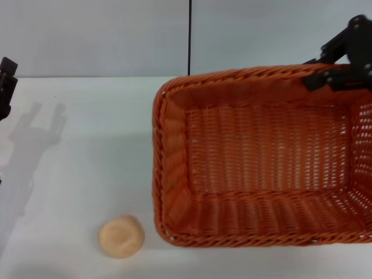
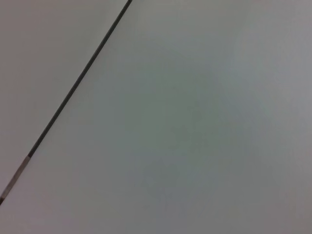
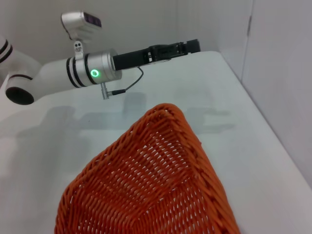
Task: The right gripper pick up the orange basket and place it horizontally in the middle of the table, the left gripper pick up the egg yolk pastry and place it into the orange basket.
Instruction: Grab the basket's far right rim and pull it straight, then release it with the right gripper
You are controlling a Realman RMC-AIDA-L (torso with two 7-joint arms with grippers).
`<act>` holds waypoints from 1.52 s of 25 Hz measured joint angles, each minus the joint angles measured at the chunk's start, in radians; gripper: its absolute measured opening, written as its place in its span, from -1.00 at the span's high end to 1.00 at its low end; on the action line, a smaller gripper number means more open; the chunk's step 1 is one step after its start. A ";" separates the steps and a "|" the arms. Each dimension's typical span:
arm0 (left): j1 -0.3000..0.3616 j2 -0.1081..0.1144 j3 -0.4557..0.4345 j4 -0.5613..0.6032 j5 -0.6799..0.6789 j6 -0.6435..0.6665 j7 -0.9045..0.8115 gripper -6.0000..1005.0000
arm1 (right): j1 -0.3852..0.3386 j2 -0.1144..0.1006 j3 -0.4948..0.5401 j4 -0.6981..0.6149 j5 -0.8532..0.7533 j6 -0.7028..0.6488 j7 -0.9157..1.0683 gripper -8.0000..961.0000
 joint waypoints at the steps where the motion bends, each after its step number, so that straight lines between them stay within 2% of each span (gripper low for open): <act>1: 0.000 0.000 0.001 0.000 0.000 0.000 0.000 -0.19 | 0.006 0.009 0.000 0.018 -0.011 0.010 -0.012 0.57; 5: 0.003 0.000 0.012 -0.003 0.000 -0.001 -0.006 -0.19 | 0.025 0.029 -0.002 0.078 -0.055 0.053 -0.058 0.56; 10: 0.008 0.002 0.015 -0.004 0.000 -0.001 -0.023 -0.19 | 0.059 0.031 -0.005 0.179 -0.086 0.078 -0.102 0.55; 20: 0.010 0.002 0.027 -0.004 0.000 -0.001 -0.025 -0.19 | 0.070 0.041 -0.039 0.230 -0.099 0.133 -0.135 0.53; 26: 0.010 0.002 0.032 -0.004 0.000 -0.002 -0.026 -0.19 | 0.076 0.054 -0.078 0.242 -0.115 0.169 -0.130 0.52; 29: 0.010 0.001 0.039 -0.004 0.000 -0.008 -0.026 -0.19 | 0.090 0.069 -0.081 0.241 -0.174 0.189 -0.101 0.51; 32: 0.008 0.001 0.039 -0.004 0.000 -0.012 -0.026 -0.18 | 0.097 0.097 -0.083 0.221 -0.236 0.237 -0.072 0.51; 34: 0.005 0.001 0.040 -0.004 0.000 -0.014 -0.026 -0.18 | 0.098 0.109 -0.086 0.212 -0.251 0.259 -0.067 0.50; 37: 0.002 0.001 0.041 -0.004 0.000 -0.022 -0.026 -0.18 | 0.099 0.113 -0.087 0.204 -0.253 0.287 -0.065 0.50; 38: 0.001 0.001 0.041 -0.004 0.000 -0.024 -0.026 -0.18 | 0.099 0.114 -0.085 0.198 -0.253 0.298 -0.065 0.42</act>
